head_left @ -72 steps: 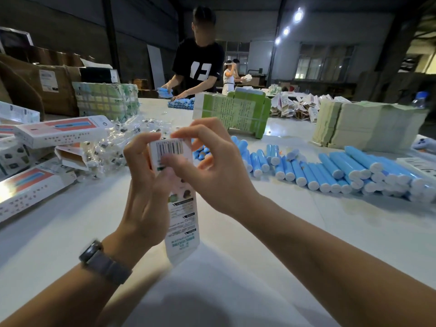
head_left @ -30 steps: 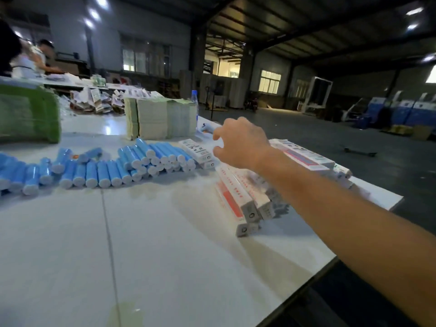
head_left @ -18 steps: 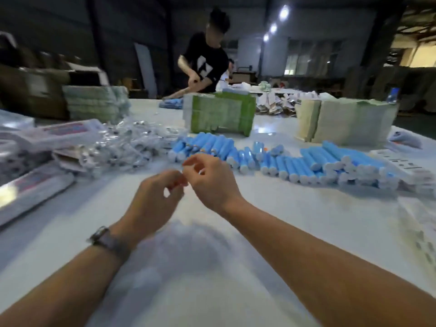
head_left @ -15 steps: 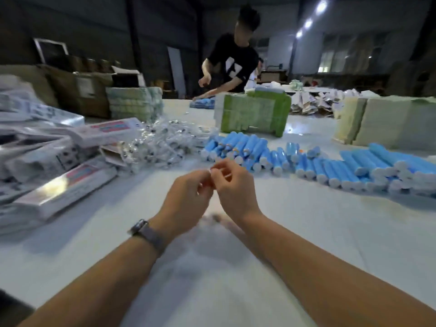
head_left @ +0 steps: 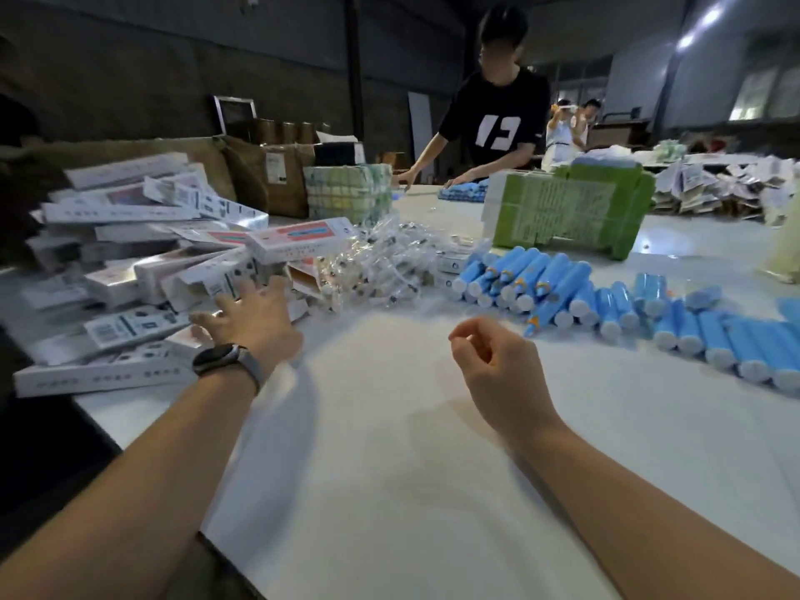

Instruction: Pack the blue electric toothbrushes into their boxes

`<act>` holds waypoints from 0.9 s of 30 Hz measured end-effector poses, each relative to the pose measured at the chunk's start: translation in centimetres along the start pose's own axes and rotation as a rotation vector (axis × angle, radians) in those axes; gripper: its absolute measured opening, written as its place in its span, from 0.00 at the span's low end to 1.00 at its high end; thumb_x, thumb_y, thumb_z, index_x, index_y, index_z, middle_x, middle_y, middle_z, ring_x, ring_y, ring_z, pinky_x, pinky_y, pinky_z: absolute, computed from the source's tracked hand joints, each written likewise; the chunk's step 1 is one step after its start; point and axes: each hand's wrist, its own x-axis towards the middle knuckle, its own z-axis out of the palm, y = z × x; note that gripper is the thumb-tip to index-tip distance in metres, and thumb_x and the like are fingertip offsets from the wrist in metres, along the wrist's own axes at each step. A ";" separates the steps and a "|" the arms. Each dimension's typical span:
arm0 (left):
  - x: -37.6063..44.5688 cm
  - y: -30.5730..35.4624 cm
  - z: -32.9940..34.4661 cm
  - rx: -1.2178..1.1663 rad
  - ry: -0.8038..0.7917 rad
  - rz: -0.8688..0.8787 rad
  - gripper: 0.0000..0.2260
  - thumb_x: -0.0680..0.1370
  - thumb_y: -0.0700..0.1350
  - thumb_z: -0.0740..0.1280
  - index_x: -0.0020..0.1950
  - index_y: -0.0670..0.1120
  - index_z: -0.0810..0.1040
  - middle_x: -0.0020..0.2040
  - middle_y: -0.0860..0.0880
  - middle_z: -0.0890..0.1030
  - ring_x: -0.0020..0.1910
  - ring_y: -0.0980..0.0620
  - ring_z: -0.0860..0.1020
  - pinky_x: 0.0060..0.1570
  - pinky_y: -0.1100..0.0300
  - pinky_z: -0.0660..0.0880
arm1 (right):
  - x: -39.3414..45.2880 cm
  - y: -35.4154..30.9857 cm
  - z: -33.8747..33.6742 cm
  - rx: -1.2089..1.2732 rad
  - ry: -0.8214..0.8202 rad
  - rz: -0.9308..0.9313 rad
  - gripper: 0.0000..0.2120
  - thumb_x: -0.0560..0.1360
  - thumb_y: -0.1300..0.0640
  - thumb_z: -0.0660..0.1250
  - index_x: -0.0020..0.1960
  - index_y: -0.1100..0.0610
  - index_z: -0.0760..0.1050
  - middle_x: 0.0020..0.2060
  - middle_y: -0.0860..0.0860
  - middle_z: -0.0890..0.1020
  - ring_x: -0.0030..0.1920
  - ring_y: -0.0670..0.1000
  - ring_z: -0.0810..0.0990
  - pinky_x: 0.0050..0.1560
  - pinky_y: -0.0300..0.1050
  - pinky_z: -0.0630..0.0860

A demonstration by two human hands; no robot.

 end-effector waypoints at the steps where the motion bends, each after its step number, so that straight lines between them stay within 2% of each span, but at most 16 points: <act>1: 0.2 -0.8 0.0 0.057 -0.026 -0.010 0.25 0.74 0.44 0.67 0.69 0.53 0.65 0.69 0.41 0.67 0.70 0.32 0.64 0.67 0.30 0.60 | 0.0 0.0 0.0 0.004 -0.006 0.002 0.05 0.75 0.58 0.67 0.41 0.51 0.78 0.25 0.40 0.75 0.30 0.45 0.71 0.38 0.49 0.72; 3: 0.2 -1.6 -0.1 0.159 -0.028 0.013 0.25 0.75 0.42 0.65 0.71 0.55 0.65 0.66 0.42 0.70 0.68 0.34 0.69 0.65 0.35 0.65 | 0.0 -0.1 0.0 0.015 -0.013 0.008 0.06 0.75 0.58 0.67 0.40 0.49 0.78 0.25 0.42 0.75 0.31 0.48 0.73 0.39 0.50 0.73; 5: -0.2 -1.2 -0.6 0.189 -0.023 0.061 0.23 0.77 0.46 0.65 0.71 0.55 0.65 0.64 0.43 0.73 0.65 0.36 0.72 0.63 0.39 0.68 | 0.1 0.0 -0.1 0.026 -0.007 0.017 0.07 0.75 0.58 0.67 0.40 0.48 0.77 0.26 0.44 0.76 0.32 0.48 0.74 0.39 0.49 0.73; 7: -1.3 -0.3 -1.6 0.151 -0.036 0.117 0.21 0.78 0.51 0.66 0.70 0.54 0.65 0.59 0.45 0.76 0.58 0.39 0.75 0.56 0.44 0.73 | 0.2 0.0 -0.2 0.038 0.008 0.035 0.08 0.75 0.58 0.67 0.40 0.48 0.77 0.26 0.44 0.76 0.32 0.46 0.74 0.39 0.48 0.72; 9: -2.7 1.2 -2.8 0.070 -0.037 0.172 0.21 0.77 0.52 0.64 0.69 0.54 0.65 0.54 0.48 0.76 0.51 0.43 0.75 0.46 0.50 0.73 | 0.4 0.0 -0.4 0.074 0.045 0.077 0.09 0.76 0.59 0.66 0.39 0.47 0.76 0.27 0.44 0.77 0.32 0.45 0.75 0.39 0.45 0.72; 11: -4.6 3.3 -3.7 -0.018 -0.075 0.284 0.21 0.77 0.52 0.63 0.69 0.54 0.65 0.51 0.50 0.76 0.49 0.46 0.76 0.44 0.54 0.73 | 0.7 0.1 -0.7 0.150 0.100 0.138 0.11 0.76 0.60 0.66 0.38 0.47 0.76 0.29 0.46 0.78 0.34 0.46 0.76 0.39 0.45 0.72; 13: -6.5 5.9 -4.1 -0.293 -0.168 0.416 0.20 0.76 0.49 0.64 0.68 0.54 0.67 0.46 0.54 0.75 0.44 0.52 0.76 0.38 0.58 0.71 | 0.8 0.2 -0.8 0.232 0.159 0.203 0.10 0.75 0.61 0.65 0.40 0.47 0.76 0.31 0.47 0.79 0.35 0.49 0.78 0.41 0.47 0.74; 15: -8.2 8.9 -4.1 -0.771 -0.283 0.518 0.21 0.71 0.46 0.65 0.64 0.53 0.70 0.46 0.52 0.78 0.42 0.52 0.77 0.38 0.56 0.74 | 1.3 0.6 -1.2 0.230 0.227 0.238 0.09 0.75 0.61 0.64 0.43 0.47 0.75 0.32 0.46 0.78 0.36 0.49 0.77 0.41 0.48 0.74; 16: -9.0 10.4 -3.8 -0.997 -0.320 0.550 0.21 0.71 0.43 0.67 0.63 0.52 0.71 0.50 0.50 0.79 0.44 0.52 0.78 0.42 0.55 0.77 | 1.6 1.0 -1.6 0.184 0.251 0.241 0.08 0.75 0.60 0.64 0.46 0.47 0.75 0.32 0.45 0.78 0.36 0.49 0.77 0.41 0.47 0.72; 18: -10.3 12.7 -3.2 -1.300 -0.326 0.584 0.24 0.73 0.33 0.70 0.65 0.51 0.70 0.57 0.46 0.79 0.48 0.53 0.77 0.47 0.61 0.78 | 2.4 2.2 -3.2 -0.006 0.229 0.250 0.07 0.75 0.57 0.64 0.51 0.47 0.76 0.38 0.45 0.80 0.40 0.51 0.78 0.43 0.45 0.70; 19: -10.8 13.6 -2.9 -1.379 -0.319 0.585 0.26 0.73 0.29 0.70 0.66 0.50 0.69 0.59 0.45 0.78 0.50 0.53 0.77 0.48 0.62 0.78 | 2.7 2.9 -4.0 -0.156 0.172 0.273 0.09 0.75 0.56 0.64 0.54 0.47 0.76 0.45 0.47 0.81 0.45 0.52 0.78 0.45 0.45 0.70; 21: -11.4 14.7 -2.2 -1.468 -0.312 0.573 0.28 0.72 0.26 0.71 0.66 0.47 0.70 0.60 0.42 0.79 0.53 0.51 0.78 0.53 0.57 0.78 | 3.3 4.2 -5.3 -0.469 0.018 0.327 0.17 0.76 0.55 0.64 0.64 0.45 0.74 0.60 0.50 0.75 0.56 0.54 0.77 0.50 0.47 0.70; 22: -11.5 15.0 -1.8 -1.503 -0.312 0.567 0.27 0.71 0.25 0.71 0.65 0.44 0.72 0.59 0.42 0.80 0.53 0.50 0.78 0.55 0.55 0.78 | 3.5 4.7 -5.6 -0.573 -0.047 0.332 0.21 0.75 0.56 0.63 0.67 0.43 0.71 0.64 0.50 0.72 0.60 0.55 0.75 0.50 0.47 0.70; 25: -11.5 14.9 -0.9 -1.602 -0.316 0.639 0.21 0.67 0.30 0.71 0.59 0.40 0.78 0.49 0.46 0.84 0.47 0.52 0.81 0.49 0.56 0.79 | 5.2 5.4 -5.8 -0.793 -0.172 0.216 0.29 0.75 0.60 0.60 0.72 0.39 0.64 0.62 0.52 0.71 0.62 0.57 0.74 0.50 0.50 0.71; 27: -11.6 14.8 -0.8 -1.634 -0.319 0.751 0.17 0.65 0.32 0.68 0.51 0.44 0.81 0.41 0.54 0.84 0.40 0.58 0.80 0.43 0.61 0.79 | 6.8 5.9 -6.2 -0.956 -0.244 0.163 0.24 0.76 0.59 0.59 0.69 0.40 0.65 0.56 0.53 0.71 0.61 0.58 0.75 0.49 0.51 0.70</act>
